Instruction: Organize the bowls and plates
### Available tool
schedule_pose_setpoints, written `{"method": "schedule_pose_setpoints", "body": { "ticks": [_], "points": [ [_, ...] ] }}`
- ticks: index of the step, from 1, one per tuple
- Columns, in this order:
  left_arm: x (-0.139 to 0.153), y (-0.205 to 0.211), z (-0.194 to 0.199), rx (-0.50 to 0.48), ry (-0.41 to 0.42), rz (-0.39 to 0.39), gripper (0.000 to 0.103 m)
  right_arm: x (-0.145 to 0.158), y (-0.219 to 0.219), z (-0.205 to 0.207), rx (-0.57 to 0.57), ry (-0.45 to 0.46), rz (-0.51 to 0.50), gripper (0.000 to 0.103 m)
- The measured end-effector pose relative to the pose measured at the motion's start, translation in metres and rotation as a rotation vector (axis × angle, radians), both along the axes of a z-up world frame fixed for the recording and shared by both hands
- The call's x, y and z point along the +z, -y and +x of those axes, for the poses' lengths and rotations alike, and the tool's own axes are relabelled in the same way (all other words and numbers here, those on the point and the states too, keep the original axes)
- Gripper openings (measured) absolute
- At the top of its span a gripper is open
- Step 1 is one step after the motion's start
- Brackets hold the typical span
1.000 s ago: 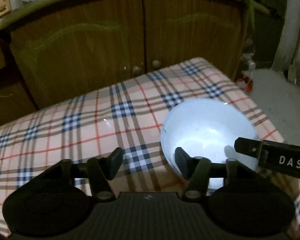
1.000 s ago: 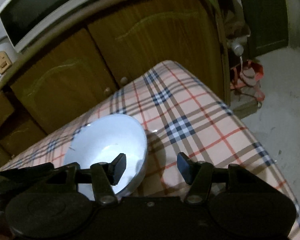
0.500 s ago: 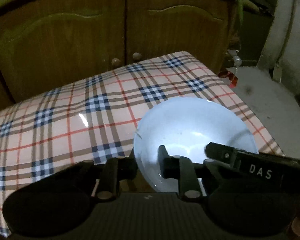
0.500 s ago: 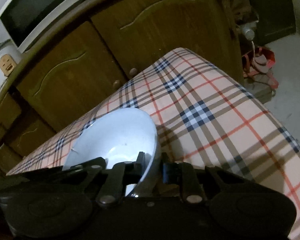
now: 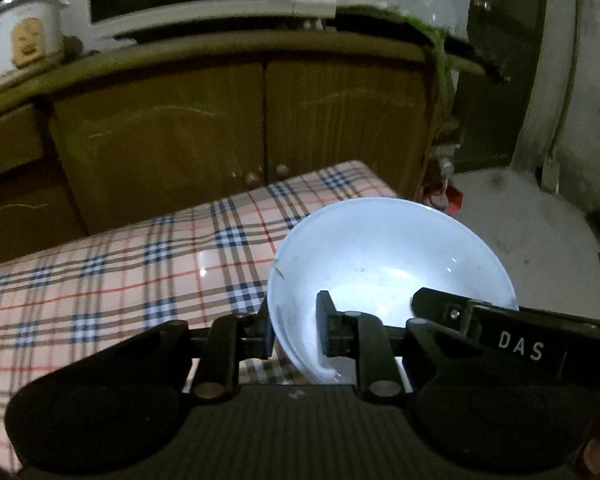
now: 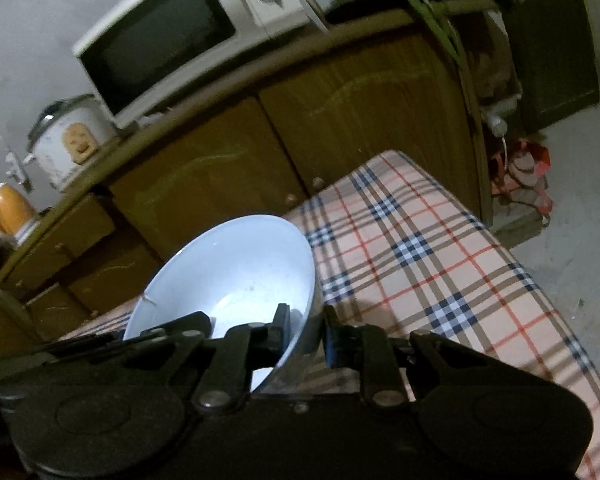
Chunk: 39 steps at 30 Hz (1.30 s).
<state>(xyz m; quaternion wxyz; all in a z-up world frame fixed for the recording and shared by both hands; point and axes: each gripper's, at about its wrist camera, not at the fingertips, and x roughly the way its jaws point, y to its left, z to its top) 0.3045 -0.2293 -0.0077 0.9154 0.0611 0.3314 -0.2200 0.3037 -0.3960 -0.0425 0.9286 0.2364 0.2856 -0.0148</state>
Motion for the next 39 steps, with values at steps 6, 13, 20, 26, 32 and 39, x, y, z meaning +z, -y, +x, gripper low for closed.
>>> {"method": "schedule_pose_setpoints", "body": {
  "ticks": [6,13,20,26,32,39],
  "points": [
    [0.028,-0.018,-0.052,0.031,0.062,0.0,0.022,0.033,-0.021,-0.054,0.015,0.046,-0.014,0.023],
    [0.048,-0.036,-0.102,0.048,0.11,0.009,0.022,0.053,-0.04,-0.105,0.025,0.083,-0.015,0.023],
    [0.046,-0.053,-0.139,0.06,0.13,-0.006,0.022,0.059,-0.06,-0.149,0.031,0.1,-0.033,0.023],
    [0.042,-0.068,-0.159,0.073,0.131,-0.009,0.022,0.057,-0.076,-0.171,0.045,0.098,-0.044,0.023],
    [0.032,-0.078,-0.172,0.081,0.119,-0.007,0.022,0.046,-0.088,-0.184,0.06,0.082,-0.043,0.023],
    [0.01,-0.09,-0.177,0.077,0.072,-0.005,0.022,0.023,-0.097,-0.191,0.075,0.037,-0.04,0.022]
  ]
}}
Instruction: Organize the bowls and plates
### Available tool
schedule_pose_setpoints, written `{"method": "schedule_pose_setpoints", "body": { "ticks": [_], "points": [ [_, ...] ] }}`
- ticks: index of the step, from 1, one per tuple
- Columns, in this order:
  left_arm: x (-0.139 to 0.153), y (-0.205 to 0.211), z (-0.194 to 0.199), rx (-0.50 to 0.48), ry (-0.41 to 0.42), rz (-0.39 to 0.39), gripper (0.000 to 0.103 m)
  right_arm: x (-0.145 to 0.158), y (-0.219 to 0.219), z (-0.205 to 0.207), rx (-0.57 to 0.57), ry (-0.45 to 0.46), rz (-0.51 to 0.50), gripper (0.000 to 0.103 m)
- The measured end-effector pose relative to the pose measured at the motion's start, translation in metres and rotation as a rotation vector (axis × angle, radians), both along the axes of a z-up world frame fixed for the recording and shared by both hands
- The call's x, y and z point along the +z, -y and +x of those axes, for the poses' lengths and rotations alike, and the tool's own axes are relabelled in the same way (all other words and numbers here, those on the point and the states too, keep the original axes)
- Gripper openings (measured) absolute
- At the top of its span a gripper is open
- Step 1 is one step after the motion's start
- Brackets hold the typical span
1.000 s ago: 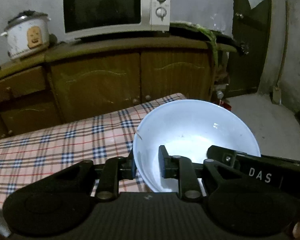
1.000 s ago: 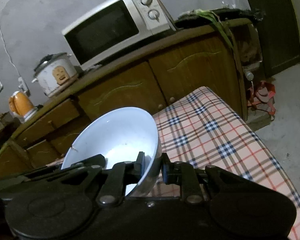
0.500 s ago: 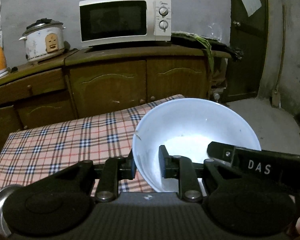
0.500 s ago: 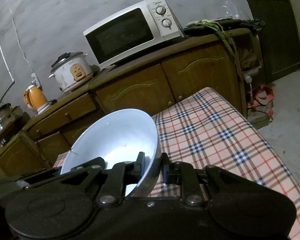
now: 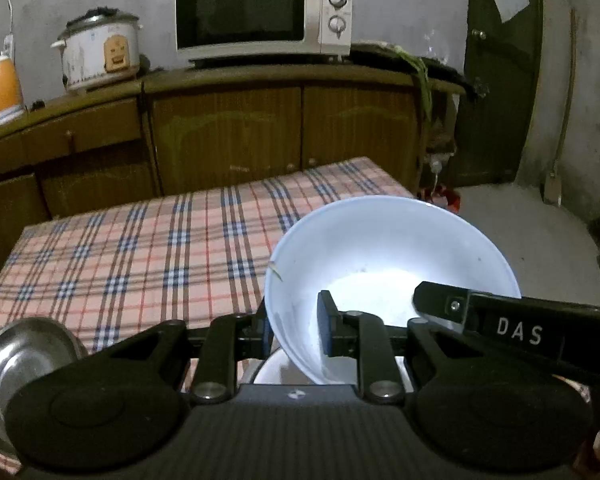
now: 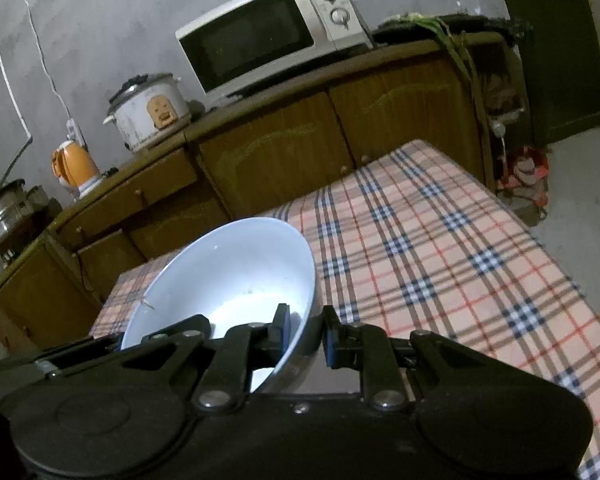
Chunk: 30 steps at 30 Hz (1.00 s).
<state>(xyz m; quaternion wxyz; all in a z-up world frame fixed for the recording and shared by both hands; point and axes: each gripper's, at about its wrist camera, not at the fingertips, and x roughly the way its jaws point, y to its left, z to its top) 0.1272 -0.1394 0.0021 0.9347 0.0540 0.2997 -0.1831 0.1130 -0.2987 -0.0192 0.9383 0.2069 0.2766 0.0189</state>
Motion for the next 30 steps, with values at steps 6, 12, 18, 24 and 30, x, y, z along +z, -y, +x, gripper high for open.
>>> {"method": "schedule_pose_setpoints", "body": {
  "ticks": [6,12,18,24,30],
  "points": [
    [-0.028,-0.006,0.002,0.002,-0.052,0.02,0.022,-0.031,-0.006,0.003,0.019,-0.065,0.012,0.022],
    [-0.056,-0.011,0.0,-0.001,-0.099,0.05,0.022,-0.062,-0.01,0.006,0.032,-0.129,0.034,0.022],
    [-0.07,-0.015,-0.001,-0.007,-0.108,0.068,0.023,-0.081,-0.012,0.01,0.039,-0.159,0.041,0.022],
    [-0.081,-0.012,0.0,-0.02,-0.1,0.083,0.023,-0.092,-0.011,0.014,0.037,-0.167,0.038,0.022],
    [-0.085,-0.009,0.001,-0.022,-0.09,0.084,0.024,-0.096,-0.009,0.016,0.03,-0.157,0.02,0.023]
  ]
}}
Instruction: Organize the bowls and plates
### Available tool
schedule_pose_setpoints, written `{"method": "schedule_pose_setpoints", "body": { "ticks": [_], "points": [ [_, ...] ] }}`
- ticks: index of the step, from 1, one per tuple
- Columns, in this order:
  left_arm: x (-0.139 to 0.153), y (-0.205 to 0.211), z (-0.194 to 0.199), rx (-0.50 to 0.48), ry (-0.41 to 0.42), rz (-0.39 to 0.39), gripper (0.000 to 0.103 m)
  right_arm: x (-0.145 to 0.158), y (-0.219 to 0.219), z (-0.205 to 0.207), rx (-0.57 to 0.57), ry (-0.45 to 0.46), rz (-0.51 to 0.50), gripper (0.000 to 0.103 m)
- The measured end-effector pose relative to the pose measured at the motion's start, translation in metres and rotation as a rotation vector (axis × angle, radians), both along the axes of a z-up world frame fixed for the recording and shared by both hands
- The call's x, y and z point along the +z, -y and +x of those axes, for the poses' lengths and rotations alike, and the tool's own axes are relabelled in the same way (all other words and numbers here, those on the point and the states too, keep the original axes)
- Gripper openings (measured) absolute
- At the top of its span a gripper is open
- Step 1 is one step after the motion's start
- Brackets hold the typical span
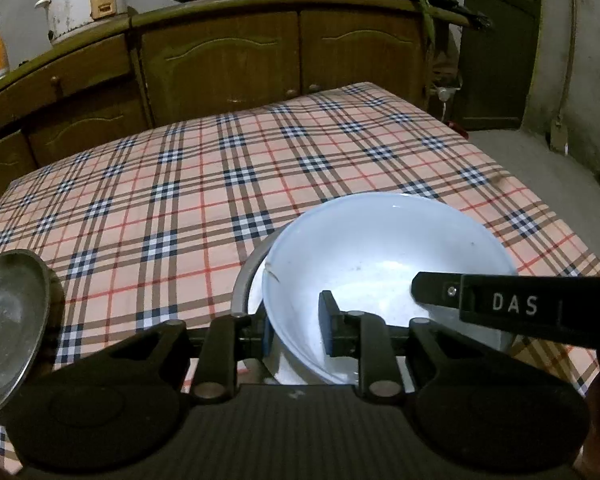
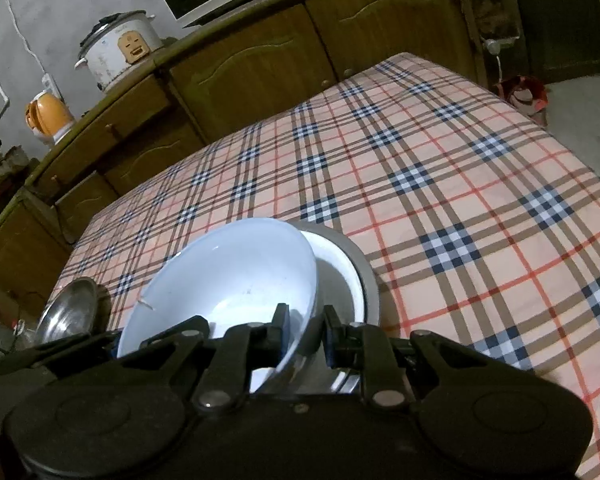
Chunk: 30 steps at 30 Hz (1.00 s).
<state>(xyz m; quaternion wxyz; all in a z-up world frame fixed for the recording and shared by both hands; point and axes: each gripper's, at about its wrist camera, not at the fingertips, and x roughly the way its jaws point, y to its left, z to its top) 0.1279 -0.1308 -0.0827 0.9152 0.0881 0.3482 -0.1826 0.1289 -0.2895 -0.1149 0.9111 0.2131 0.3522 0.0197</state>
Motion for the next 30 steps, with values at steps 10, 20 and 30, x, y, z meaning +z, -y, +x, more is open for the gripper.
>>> {"method": "schedule_pose_setpoints", "body": {
  "ticks": [10,20,30],
  "points": [
    [-0.007,0.003,-0.001,-0.009,0.005,-0.014,0.029,0.001,0.0,0.0,0.013,0.008,-0.048,0.022],
    [-0.005,-0.008,0.0,-0.039,-0.043,-0.087,0.039,0.0,0.003,0.004,0.042,0.002,-0.047,0.021],
    [-0.002,-0.024,-0.001,-0.09,-0.091,-0.123,0.035,0.003,0.0,0.013,0.083,-0.035,-0.072,0.021]
  ]
}}
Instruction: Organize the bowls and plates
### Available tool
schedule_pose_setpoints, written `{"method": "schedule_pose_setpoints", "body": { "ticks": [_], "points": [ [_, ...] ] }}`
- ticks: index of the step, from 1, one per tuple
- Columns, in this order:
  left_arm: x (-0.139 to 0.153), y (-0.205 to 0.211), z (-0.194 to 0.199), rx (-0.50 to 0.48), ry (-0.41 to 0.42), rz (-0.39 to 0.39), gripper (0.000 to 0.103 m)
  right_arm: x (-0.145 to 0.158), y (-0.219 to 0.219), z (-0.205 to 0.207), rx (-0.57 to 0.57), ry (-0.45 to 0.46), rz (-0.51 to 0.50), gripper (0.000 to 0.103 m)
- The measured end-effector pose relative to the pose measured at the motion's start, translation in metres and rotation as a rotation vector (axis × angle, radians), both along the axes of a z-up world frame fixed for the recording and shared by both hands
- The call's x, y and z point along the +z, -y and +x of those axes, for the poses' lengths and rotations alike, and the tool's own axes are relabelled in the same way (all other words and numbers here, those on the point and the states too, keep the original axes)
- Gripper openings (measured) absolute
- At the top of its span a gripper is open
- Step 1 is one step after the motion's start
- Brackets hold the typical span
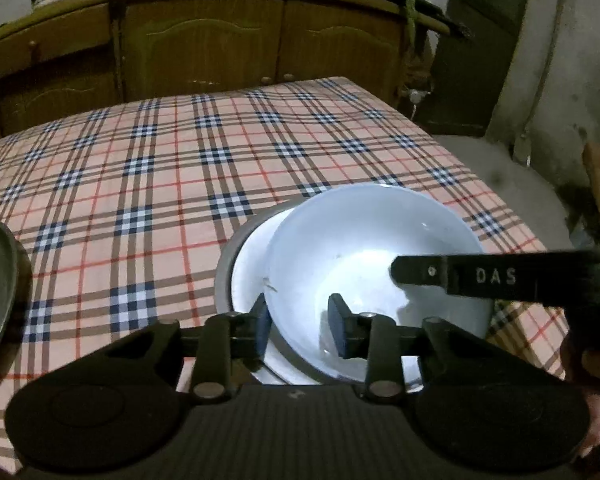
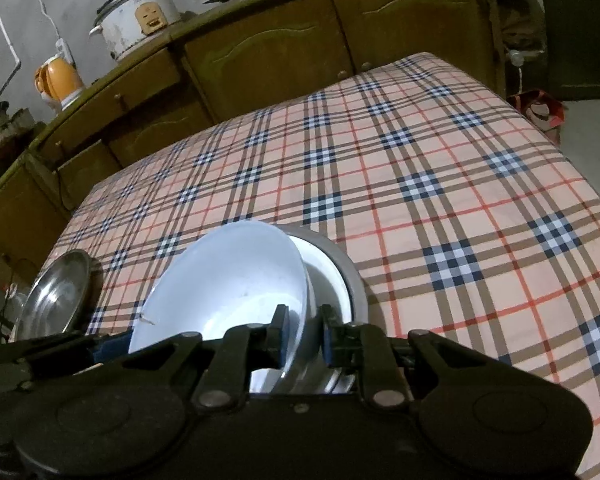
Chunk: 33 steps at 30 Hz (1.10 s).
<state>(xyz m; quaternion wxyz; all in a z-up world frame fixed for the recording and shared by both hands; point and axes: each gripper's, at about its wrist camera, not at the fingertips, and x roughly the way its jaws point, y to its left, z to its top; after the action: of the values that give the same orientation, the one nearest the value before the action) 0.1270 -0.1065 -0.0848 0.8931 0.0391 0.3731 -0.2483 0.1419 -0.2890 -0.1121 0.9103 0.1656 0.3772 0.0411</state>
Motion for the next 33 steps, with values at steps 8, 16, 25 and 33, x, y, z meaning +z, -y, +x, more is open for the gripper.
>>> {"method": "schedule_pose_setpoints", "body": {
  "ticks": [8,16,25,33],
  "points": [
    [0.001,-0.017,0.007,-0.03,-0.084,-0.111,0.041,0.002,0.006,0.008,0.007,-0.038,0.049,0.02],
    [0.012,-0.028,-0.007,-0.079,-0.009,-0.078,0.057,0.004,0.006,0.015,0.022,-0.066,0.048,0.017],
    [0.013,-0.035,-0.012,0.009,0.062,-0.01,0.076,0.016,-0.034,0.016,0.101,-0.043,-0.231,0.04],
    [0.015,-0.039,-0.011,0.03,0.055,-0.042,0.079,0.035,-0.029,0.008,0.085,0.034,-0.275,0.065]
  ]
}}
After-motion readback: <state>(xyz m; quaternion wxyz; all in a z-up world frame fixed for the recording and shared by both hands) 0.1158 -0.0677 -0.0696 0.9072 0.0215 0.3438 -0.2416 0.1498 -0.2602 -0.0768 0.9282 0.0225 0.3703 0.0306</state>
